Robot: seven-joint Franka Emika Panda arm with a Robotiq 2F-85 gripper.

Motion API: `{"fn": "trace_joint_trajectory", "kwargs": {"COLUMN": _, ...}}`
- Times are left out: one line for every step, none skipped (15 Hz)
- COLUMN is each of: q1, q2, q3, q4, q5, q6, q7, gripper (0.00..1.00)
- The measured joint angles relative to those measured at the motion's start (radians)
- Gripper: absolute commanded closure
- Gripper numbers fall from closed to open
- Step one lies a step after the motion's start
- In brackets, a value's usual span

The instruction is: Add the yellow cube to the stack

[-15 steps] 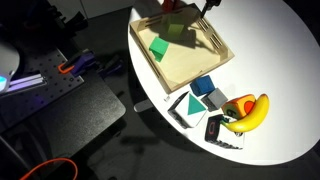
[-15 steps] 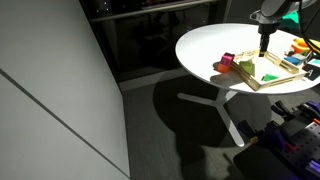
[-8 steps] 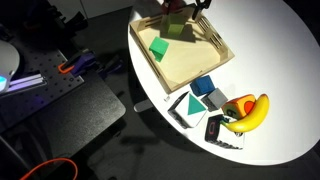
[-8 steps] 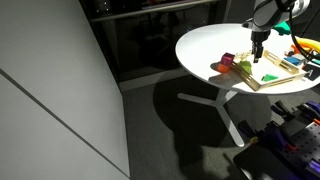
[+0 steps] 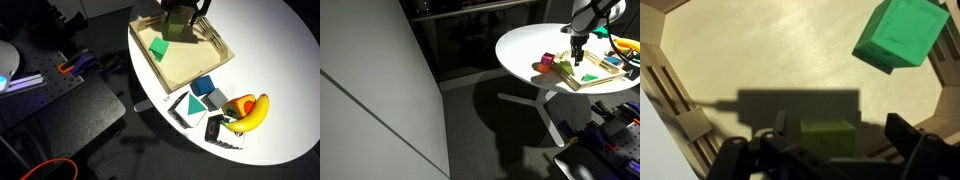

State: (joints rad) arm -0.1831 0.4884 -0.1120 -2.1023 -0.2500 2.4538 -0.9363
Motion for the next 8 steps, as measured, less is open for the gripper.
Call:
{"fn": "trace_joint_trajectory", "kwargs": {"q1": 0.000, "q2": 0.009, "q3": 0.000, "q4": 0.005, "q5": -0.009, "q6": 0.000, "q7": 0.000, "gripper": 0.00}}
{"fn": "trace_joint_trajectory", "kwargs": {"q1": 0.001, "q2": 0.018, "q3": 0.001, "q4": 0.010, "q5": -0.020, "q6": 0.000, "q7": 0.000, "gripper": 0.00}}
{"fn": "trace_joint_trajectory", "kwargs": {"q1": 0.002, "q2": 0.026, "q3": 0.001, "q4": 0.015, "q5": -0.032, "q6": 0.000, "q7": 0.000, "gripper": 0.00}}
{"fn": "trace_joint_trajectory", "kwargs": {"q1": 0.004, "q2": 0.035, "q3": 0.001, "q4": 0.021, "q5": -0.042, "q6": 0.000, "q7": 0.000, "gripper": 0.00}}
{"fn": "trace_joint_trajectory", "kwargs": {"q1": 0.007, "q2": 0.043, "q3": 0.001, "q4": 0.027, "q5": -0.052, "q6": 0.000, "q7": 0.000, "gripper": 0.00}}
{"fn": "trace_joint_trajectory", "kwargs": {"q1": 0.010, "q2": 0.051, "q3": 0.001, "q4": 0.034, "q5": -0.061, "q6": 0.000, "q7": 0.001, "gripper": 0.00}}
{"fn": "trace_joint_trajectory", "kwargs": {"q1": 0.013, "q2": 0.059, "q3": 0.002, "q4": 0.040, "q5": -0.070, "q6": 0.000, "q7": 0.001, "gripper": 0.00}}
{"fn": "trace_joint_trajectory", "kwargs": {"q1": 0.016, "q2": 0.067, "q3": 0.002, "q4": 0.047, "q5": -0.077, "q6": 0.000, "q7": 0.001, "gripper": 0.00}}
